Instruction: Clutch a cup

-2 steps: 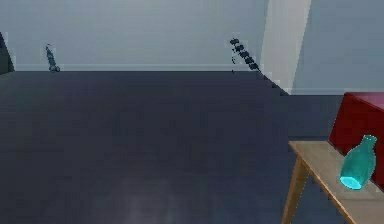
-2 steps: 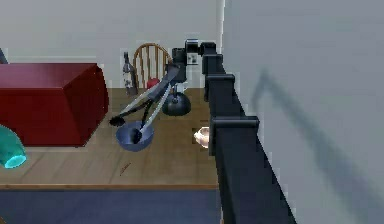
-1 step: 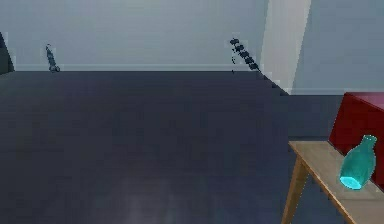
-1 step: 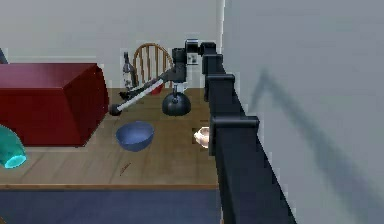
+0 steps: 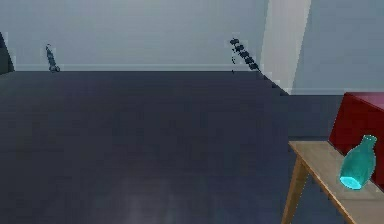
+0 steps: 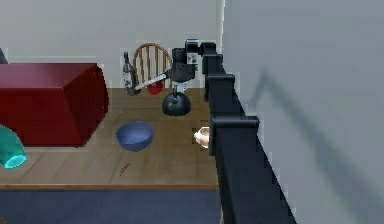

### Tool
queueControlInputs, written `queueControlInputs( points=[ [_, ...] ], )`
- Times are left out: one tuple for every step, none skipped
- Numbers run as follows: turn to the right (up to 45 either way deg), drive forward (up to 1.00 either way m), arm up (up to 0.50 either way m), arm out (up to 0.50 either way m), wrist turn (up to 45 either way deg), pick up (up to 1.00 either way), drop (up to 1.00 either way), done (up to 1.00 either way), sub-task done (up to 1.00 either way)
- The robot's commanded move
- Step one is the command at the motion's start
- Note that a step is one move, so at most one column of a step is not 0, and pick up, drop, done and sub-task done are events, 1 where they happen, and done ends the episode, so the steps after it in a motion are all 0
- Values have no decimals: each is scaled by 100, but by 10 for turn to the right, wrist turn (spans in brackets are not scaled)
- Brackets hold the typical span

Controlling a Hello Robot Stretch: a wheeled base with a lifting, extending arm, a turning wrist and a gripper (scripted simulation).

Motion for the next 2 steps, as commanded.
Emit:
queueControlInputs(
  points=[
    [0, 0, 0, 0, 450, 0, 0, 0, 0],
    [0, 0, 0, 0, 180, 0, 0, 0, 0]
  ],
)
